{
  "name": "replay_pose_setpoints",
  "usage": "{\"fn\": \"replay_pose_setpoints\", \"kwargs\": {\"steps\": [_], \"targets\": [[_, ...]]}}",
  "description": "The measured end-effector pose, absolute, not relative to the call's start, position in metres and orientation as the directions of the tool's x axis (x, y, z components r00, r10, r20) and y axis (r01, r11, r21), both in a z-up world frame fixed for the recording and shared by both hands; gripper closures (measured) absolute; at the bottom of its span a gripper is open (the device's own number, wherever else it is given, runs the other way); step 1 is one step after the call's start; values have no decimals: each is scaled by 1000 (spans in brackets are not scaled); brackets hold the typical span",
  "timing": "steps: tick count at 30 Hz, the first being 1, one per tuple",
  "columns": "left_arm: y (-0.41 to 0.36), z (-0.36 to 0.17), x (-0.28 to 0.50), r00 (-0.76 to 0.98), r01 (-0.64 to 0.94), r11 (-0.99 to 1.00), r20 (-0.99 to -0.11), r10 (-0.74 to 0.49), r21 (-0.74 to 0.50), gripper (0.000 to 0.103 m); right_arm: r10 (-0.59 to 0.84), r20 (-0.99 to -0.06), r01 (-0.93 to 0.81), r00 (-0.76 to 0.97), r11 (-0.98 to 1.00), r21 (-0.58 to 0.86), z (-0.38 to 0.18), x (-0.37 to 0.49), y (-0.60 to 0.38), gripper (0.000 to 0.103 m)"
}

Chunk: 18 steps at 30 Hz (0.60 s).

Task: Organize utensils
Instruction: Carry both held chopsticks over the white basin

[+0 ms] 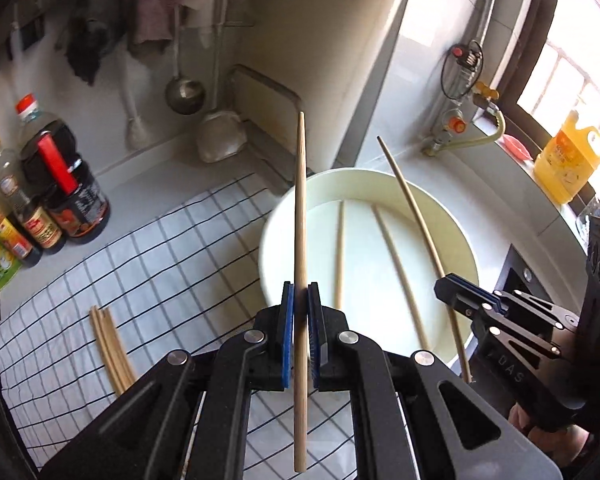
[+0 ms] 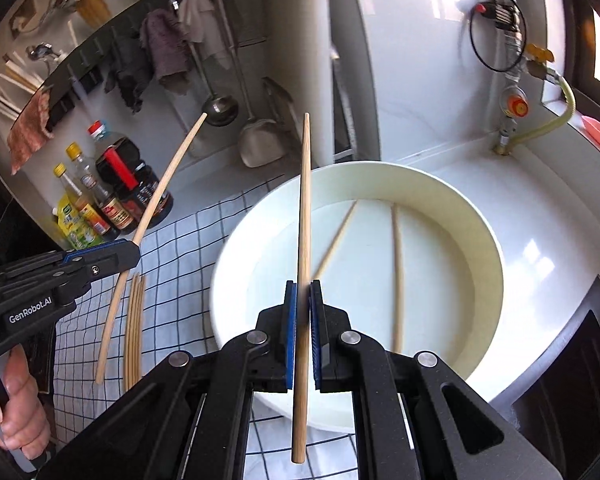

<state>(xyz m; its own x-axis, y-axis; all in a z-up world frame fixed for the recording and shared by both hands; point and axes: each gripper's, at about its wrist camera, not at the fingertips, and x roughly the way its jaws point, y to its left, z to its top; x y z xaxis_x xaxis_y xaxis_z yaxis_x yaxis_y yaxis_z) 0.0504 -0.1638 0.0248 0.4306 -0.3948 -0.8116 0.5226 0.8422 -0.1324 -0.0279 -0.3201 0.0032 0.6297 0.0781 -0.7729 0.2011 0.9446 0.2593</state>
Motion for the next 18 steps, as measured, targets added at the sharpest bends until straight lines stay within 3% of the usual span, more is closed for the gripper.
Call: {"fn": "replay_pose_setpoints", "kwargs": {"steps": [8,18], "targets": [[-250,-12,65,333,636,765,-857,-392,-103,96,27,-827,304,561,923,237,-39,-17,-365,97],[-280,-58,89,276,646,759,-903,-329,-78,96,48,-869,326,493,915,236,-79,6,-377,97]]}}
